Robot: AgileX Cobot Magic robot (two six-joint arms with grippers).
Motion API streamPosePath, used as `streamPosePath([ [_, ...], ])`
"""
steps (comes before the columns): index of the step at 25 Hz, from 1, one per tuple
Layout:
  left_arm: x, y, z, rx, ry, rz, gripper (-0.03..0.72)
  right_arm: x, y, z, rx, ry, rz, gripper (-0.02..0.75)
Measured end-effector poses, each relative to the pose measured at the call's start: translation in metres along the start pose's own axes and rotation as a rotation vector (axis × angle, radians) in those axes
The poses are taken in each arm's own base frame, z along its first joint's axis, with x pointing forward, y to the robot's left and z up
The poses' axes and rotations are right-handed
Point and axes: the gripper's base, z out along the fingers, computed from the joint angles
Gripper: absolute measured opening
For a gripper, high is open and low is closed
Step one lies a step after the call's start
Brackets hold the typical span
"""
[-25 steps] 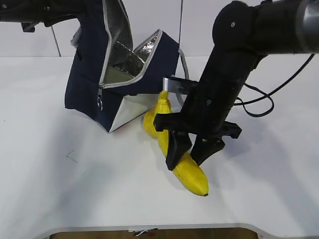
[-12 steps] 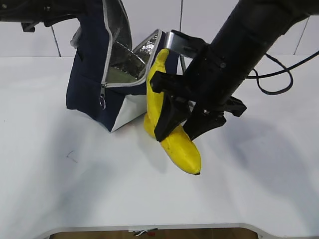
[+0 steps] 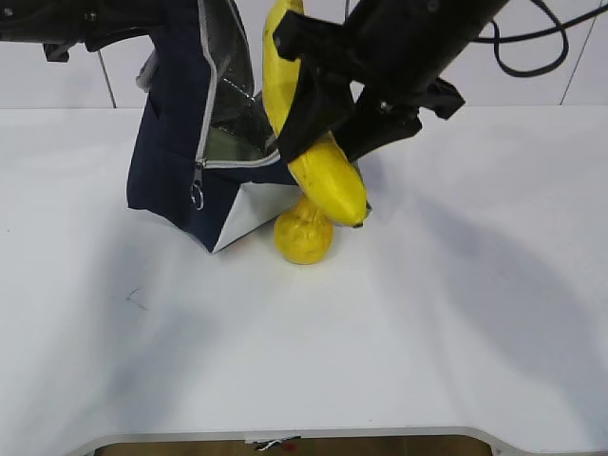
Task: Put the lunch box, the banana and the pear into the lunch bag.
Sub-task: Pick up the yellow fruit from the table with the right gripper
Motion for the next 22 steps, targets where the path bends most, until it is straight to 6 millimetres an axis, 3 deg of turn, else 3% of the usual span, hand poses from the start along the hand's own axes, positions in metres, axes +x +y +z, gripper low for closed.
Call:
streamPosePath([
  [7,0.002,-0.001,0.000,0.015,0.020,0.008,0.018,-0.022,0.011,-0.017,-0.003,-0.149,-0.013,0.363],
  [16,0.004,-0.002,0.000,0.018,0.046,0.026,0.018,-0.072,-0.003,0.029,-0.029,-0.153,0.024,0.363],
  [22,0.006,-0.002,0.000,0.019,0.061,0.037,0.018,-0.102,-0.020,0.037,-0.033,-0.210,0.051,0.363],
])
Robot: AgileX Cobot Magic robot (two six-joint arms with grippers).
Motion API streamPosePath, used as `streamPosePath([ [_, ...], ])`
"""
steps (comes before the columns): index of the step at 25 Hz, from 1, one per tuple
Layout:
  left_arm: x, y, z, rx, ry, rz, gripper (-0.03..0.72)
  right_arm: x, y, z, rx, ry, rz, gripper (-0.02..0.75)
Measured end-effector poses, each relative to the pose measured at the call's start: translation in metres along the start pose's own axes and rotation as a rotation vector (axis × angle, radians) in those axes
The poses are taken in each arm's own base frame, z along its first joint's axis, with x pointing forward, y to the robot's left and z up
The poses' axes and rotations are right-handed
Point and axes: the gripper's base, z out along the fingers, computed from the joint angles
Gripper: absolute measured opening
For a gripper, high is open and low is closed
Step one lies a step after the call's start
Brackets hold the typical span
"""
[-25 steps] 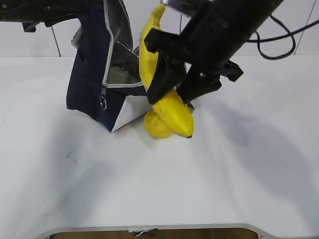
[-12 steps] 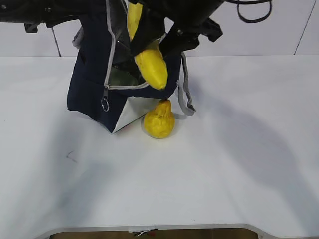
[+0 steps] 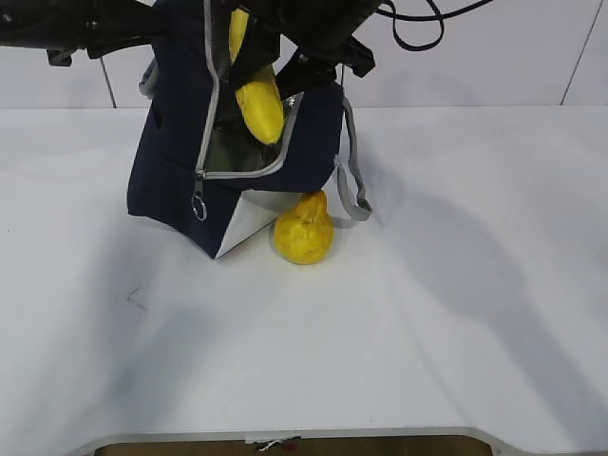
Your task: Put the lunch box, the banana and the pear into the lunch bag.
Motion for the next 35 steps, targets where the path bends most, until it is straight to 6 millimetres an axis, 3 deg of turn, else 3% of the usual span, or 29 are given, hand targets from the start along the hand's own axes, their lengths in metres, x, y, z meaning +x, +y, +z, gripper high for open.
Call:
streamPosePath([
  [8,0.000,0.000,0.000,-0.002,0.003,0.003,0.018,-0.007,-0.029,0.038,-0.043,0.049,0.106,0.363],
  [16,0.000,0.001,0.000,-0.005,0.005,0.006,0.018,-0.009,-0.040,0.063,-0.073,0.042,0.154,0.363],
  [28,0.001,0.000,0.000,-0.001,0.011,0.008,0.018,-0.012,-0.044,0.067,-0.072,0.020,0.163,0.401],
  [35,0.002,0.000,0.000,0.009,0.020,0.010,0.018,-0.014,-0.044,0.067,-0.075,-0.001,0.165,0.536],
])
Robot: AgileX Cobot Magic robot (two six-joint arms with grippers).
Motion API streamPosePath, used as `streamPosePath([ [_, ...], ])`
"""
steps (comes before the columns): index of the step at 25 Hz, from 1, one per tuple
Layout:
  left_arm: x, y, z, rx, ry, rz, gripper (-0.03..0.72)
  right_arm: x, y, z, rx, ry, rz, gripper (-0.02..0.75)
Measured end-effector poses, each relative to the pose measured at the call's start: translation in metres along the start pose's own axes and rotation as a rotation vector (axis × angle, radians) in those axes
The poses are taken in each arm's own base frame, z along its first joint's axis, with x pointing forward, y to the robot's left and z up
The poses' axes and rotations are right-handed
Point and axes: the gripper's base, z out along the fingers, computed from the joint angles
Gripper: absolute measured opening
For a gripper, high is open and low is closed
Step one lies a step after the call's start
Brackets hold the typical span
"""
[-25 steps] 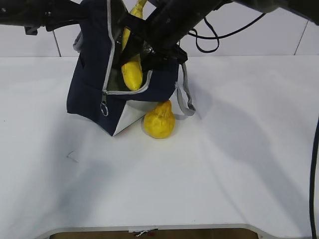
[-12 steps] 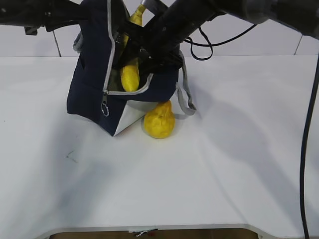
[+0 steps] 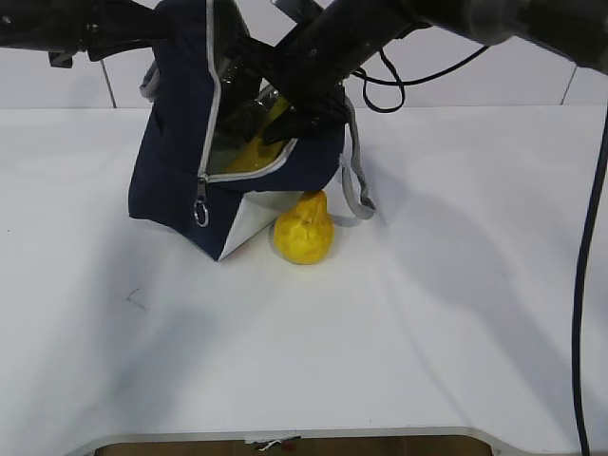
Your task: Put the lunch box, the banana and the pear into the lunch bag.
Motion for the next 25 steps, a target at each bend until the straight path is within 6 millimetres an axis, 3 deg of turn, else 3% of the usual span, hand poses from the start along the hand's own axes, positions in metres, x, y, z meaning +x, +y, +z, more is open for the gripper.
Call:
streamPosePath([
  [8,0.000,0.000,0.000,0.004,0.003,0.000,0.018,0.002,-0.001,-0.001,0.003,0.029,-0.025,0.565],
  [12,0.001,0.000,0.000,0.002,0.010,0.006,0.018,0.002,-0.003,-0.014,0.007,0.097,-0.065,0.561],
  [19,0.002,0.000,0.000,-0.005,0.025,0.019,0.018,-0.015,-0.007,-0.043,-0.004,0.047,-0.086,0.517],
  [25,0.003,0.001,0.000,-0.010,0.035,0.028,0.018,-0.015,0.003,-0.047,-0.106,0.052,-0.049,0.473],
])
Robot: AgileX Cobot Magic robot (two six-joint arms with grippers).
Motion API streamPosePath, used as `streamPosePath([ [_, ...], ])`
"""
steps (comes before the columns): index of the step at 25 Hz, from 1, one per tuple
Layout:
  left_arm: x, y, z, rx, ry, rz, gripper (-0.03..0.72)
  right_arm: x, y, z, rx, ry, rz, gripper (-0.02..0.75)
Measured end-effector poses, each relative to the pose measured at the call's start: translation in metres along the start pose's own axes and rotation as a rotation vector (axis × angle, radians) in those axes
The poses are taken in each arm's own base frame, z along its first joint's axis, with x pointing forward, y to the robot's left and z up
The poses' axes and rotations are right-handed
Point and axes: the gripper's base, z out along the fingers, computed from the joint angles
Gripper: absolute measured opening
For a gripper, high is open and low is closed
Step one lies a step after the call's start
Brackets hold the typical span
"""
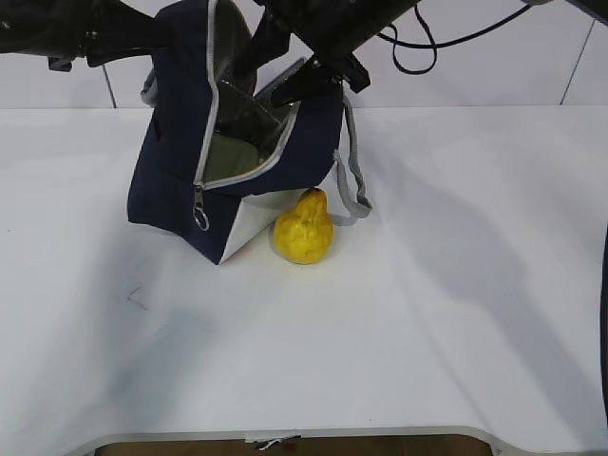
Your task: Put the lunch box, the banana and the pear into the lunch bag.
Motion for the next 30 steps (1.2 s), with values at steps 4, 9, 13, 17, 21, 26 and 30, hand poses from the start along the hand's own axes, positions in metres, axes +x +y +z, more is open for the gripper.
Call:
streamPosePath([
  [4,0.000,0.000,0.000,0.000,0.000,0.000,0.018,0.001,0.017,-0.021,0.000,-0.033,-0.038,0.465],
  [9,0.002,0.001,0.000,-0.011,0.025,0.021,0.018,0.013,0.040,-0.053,0.042,-0.069,-0.092,0.465],
  [13,0.007,0.002,0.000,-0.025,0.078,0.041,0.018,0.032,0.044,-0.067,0.107,-0.043,-0.098,0.465],
  [17,0.013,0.006,-0.001,-0.056,0.142,0.087,0.018,0.064,0.040,-0.071,0.199,0.033,-0.101,0.465],
  [21,0.019,0.008,-0.002,-0.072,0.219,0.138,0.018,0.092,0.030,-0.071,0.254,0.108,-0.080,0.463],
  [26,0.023,0.010,-0.004,-0.088,0.266,0.171,0.018,0.101,0.017,-0.065,0.297,0.152,-0.065,0.462],
  [30,0.024,0.011,-0.004,-0.093,0.274,0.178,0.018,0.100,0.006,-0.053,0.315,0.184,-0.057,0.462],
])
